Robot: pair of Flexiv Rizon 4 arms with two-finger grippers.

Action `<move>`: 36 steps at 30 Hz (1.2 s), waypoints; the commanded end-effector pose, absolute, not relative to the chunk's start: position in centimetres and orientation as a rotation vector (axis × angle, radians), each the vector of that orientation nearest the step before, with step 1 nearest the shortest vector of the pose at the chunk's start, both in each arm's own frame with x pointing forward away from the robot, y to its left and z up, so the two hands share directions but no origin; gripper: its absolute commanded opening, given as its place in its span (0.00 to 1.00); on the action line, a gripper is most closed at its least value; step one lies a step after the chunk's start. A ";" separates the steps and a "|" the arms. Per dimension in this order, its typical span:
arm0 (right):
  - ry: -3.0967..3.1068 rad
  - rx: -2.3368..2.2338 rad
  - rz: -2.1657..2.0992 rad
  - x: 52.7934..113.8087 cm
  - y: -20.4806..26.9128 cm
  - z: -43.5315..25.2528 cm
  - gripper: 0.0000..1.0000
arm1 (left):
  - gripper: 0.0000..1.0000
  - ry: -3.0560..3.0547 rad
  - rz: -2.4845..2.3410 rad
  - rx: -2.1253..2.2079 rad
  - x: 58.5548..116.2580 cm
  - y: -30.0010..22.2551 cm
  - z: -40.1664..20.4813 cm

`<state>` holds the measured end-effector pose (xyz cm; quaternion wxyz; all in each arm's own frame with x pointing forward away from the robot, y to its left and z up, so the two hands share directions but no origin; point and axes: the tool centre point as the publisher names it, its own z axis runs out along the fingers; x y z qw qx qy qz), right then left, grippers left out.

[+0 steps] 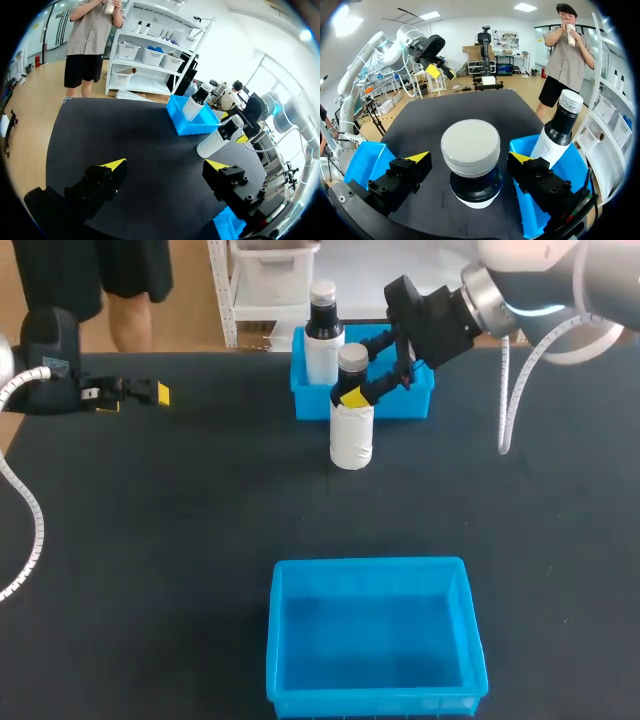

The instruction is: Pick up the bottle, and place it in the far bin if it is heavy, or in the near bin if it is light.

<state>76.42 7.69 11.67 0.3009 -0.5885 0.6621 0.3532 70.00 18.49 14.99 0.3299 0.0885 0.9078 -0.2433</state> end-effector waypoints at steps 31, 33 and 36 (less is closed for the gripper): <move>1.749 -1.548 0.940 76.4 7.1 12.3 0.00 | 1.00 2.374 -0.636 0.231 70.0 18.5 15.0; 1.750 -1.541 0.933 76.2 6.6 12.6 0.00 | 1.00 2.374 -0.636 0.231 70.0 18.5 15.0; 1.759 -1.525 0.912 76.0 5.5 13.3 0.00 | 1.00 2.374 -0.636 0.231 70.0 18.5 15.0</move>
